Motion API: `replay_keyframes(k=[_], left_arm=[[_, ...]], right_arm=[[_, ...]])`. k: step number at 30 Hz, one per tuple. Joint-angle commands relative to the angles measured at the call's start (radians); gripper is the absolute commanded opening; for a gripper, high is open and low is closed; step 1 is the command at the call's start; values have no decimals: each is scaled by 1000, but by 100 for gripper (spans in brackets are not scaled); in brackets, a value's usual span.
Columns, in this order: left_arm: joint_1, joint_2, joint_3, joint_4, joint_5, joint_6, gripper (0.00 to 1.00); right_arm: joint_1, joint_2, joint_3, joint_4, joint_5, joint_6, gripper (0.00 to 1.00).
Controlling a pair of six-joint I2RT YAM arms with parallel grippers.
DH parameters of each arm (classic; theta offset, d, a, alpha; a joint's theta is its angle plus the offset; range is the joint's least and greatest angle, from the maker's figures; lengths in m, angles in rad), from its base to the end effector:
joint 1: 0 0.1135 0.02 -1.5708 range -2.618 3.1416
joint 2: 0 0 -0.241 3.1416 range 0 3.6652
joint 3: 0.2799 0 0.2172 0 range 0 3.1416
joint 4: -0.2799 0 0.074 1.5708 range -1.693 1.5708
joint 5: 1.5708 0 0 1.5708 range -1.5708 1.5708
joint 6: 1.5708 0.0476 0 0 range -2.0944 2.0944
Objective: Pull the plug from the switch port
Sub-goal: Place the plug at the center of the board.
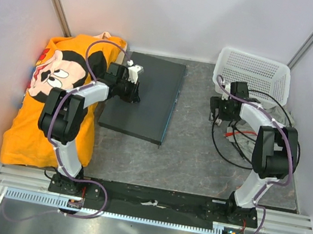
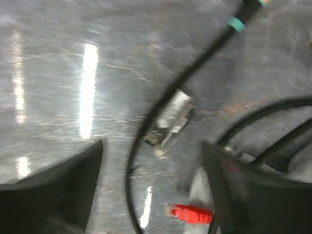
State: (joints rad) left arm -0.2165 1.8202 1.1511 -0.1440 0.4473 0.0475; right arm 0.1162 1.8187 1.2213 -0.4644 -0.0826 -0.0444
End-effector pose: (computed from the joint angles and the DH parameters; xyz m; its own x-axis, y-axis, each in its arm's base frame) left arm 0.3479 -0.0976 0.1797 -0.6857 0.1947 -0.7014 0.5172 0.8084 -0.2812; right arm 0.3419 0.0439 0.1733 -0.8596 -0.1449 -0.4900 -0.1938 0.9797 0.0503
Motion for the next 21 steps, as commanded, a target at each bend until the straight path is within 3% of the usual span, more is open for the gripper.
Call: replay_keyframes(k=[1, 8, 14, 21], left_arm=[[-6, -42, 18, -28, 2, 15, 22], [-3, -22, 88, -110, -4, 81, 22], [-3, 4, 166, -186, 7, 126, 22], [-3, 36, 223, -276, 7, 166, 22]], right_arm=[[23, -107, 66, 29, -153, 11, 98], [57, -141, -39, 258, -437, 21, 98], [118, 8, 72, 297, -562, -57, 98], [119, 217, 196, 338, -740, 101, 83]])
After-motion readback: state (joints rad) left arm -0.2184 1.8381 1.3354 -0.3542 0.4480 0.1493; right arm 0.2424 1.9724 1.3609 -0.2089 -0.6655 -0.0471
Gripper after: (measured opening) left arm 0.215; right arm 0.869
